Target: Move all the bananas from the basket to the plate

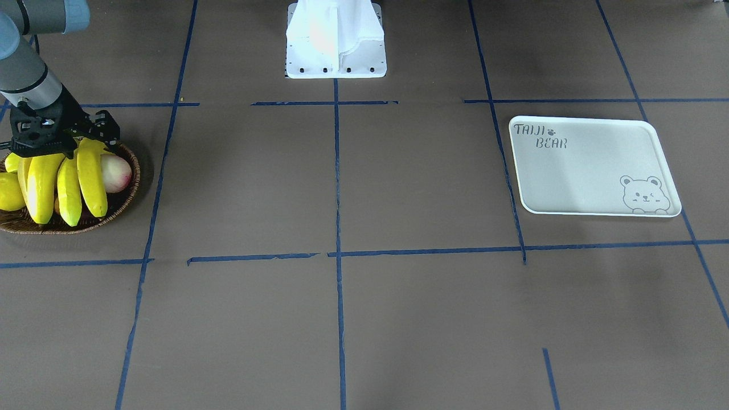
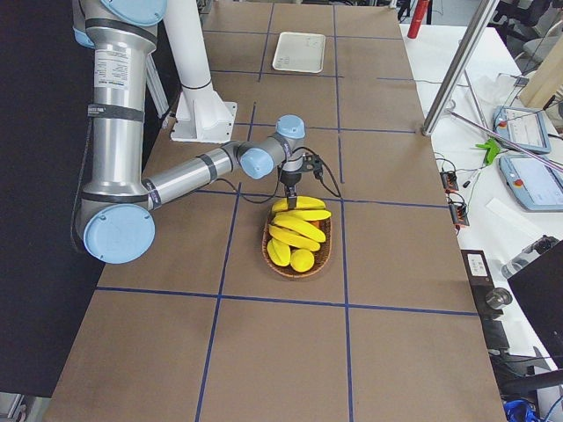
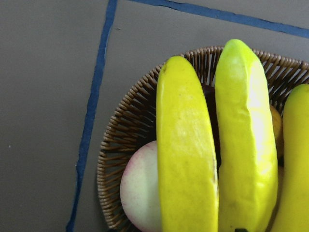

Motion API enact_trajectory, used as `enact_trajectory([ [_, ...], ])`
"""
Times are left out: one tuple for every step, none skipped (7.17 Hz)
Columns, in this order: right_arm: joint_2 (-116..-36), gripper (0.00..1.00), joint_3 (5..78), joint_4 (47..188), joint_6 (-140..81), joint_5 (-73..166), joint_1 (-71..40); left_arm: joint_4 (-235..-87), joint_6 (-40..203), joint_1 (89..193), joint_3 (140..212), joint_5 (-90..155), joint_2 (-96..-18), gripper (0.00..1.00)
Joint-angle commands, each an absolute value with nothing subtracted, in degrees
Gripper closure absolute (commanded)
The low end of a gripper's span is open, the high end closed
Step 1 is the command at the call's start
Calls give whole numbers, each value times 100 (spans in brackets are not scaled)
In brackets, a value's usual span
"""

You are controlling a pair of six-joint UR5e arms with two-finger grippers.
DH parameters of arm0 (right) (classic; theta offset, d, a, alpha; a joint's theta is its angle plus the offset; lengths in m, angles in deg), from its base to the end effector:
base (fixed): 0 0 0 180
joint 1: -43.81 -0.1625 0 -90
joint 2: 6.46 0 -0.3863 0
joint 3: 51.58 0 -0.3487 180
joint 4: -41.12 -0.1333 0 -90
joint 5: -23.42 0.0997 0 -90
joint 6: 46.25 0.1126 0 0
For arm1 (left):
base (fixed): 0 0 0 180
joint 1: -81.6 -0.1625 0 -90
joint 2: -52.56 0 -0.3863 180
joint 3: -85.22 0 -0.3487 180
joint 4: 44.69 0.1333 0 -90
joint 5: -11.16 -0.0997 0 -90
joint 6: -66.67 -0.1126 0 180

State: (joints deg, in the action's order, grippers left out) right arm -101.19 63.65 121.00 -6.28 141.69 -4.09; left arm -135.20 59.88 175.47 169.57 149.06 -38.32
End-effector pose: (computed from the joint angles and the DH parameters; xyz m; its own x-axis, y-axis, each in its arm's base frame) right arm -0.2297 -0.3735 0.4599 0.7475 -0.1795 0.6396 0.1263 0.9836 0.1285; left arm -0.0798 -0.4429 0.6604 0.6685 0.0181 -0.7435 -0.0118 0.9998 0.0137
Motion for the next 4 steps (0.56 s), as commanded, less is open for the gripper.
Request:
enact_trajectory([
  [-10121,47,6374,12101,-626,14181,-417,-13565,5991,17547,16951,14906,-3832,0],
  [-10121,66,6382,12101,-626,14190,-426,-13565,5991,17547,16951,14906,-3832,0],
  [-10121,75,6400,12101,-634,14225,-444,-13565,5991,17547,16951,14906,-3832,0],
  [-10130,90,6409,12093,-626,14208,-444,-13565,5991,17547,16942,14906,-3832,0],
])
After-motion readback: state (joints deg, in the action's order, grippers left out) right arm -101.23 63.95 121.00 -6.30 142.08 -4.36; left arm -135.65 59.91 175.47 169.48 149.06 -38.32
